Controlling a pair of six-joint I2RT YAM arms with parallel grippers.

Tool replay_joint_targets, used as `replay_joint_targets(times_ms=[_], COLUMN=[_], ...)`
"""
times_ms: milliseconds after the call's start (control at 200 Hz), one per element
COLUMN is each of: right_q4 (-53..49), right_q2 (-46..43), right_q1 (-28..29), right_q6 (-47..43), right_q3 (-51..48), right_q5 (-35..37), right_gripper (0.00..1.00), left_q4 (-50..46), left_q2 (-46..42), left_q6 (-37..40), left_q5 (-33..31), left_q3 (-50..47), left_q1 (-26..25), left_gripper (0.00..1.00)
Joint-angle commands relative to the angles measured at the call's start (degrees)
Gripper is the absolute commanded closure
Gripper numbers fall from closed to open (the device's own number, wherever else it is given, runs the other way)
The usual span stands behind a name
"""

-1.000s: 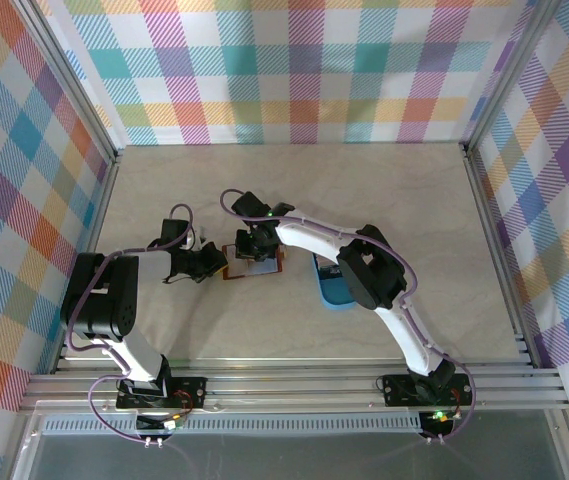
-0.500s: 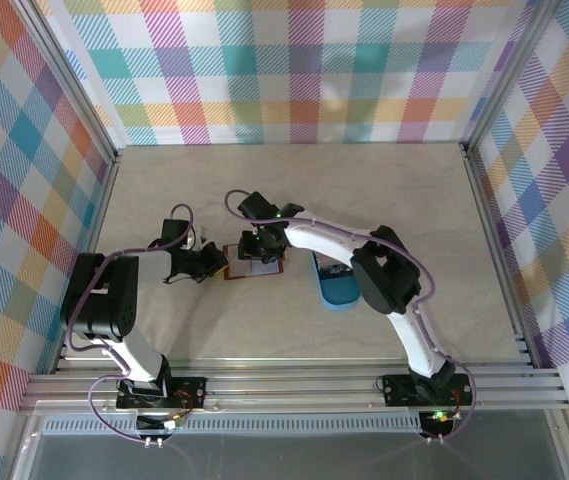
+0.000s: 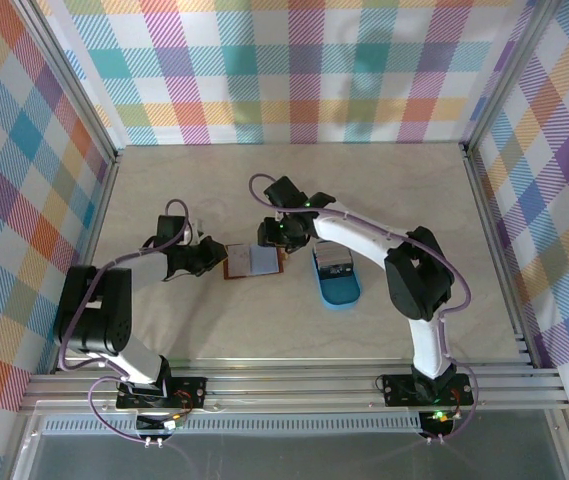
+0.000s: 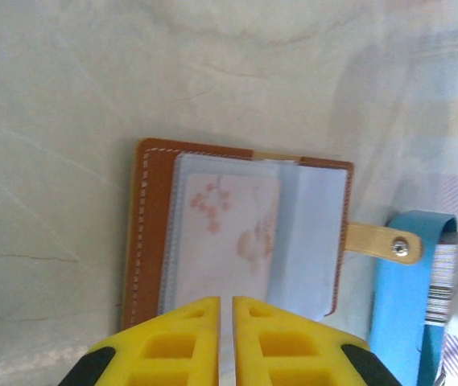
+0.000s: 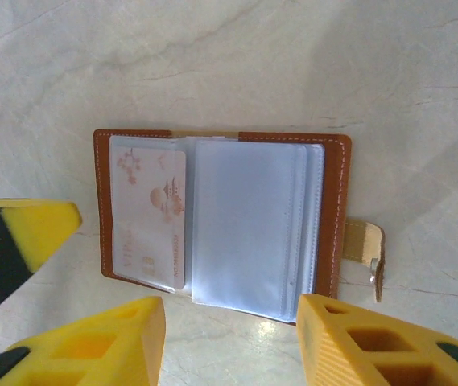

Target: Put the credit cards into the card holder

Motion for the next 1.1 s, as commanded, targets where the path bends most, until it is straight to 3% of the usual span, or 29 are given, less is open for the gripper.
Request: replay_joint_targets(times_ms=[0,495,1090], right_q4=[-2.84,-12.53,-13.58], right_q2=[2.04,16.27,19.74], right_q1=[1.31,2.99,3.01], right_q6=[-2.69,-0.84,-0.87], right_q3=[2.97,18.34,20.23], right_q5=[1.79,4.47,5.06], right_gripper=[0.52,0.45,0.41], left_q4=[-2.06,-0.77,0.77], left_q2=[-2.67,-1.03,2.15], left_q6=[-1.23,-1.78,-0.97], left_q5=[1.58,2.78,1.27], left_q3=[-0.08,-1.44,-2.43], left_q1=[-0.21,-0.28,-0.32], left_gripper=[0.87,0.86,0.86])
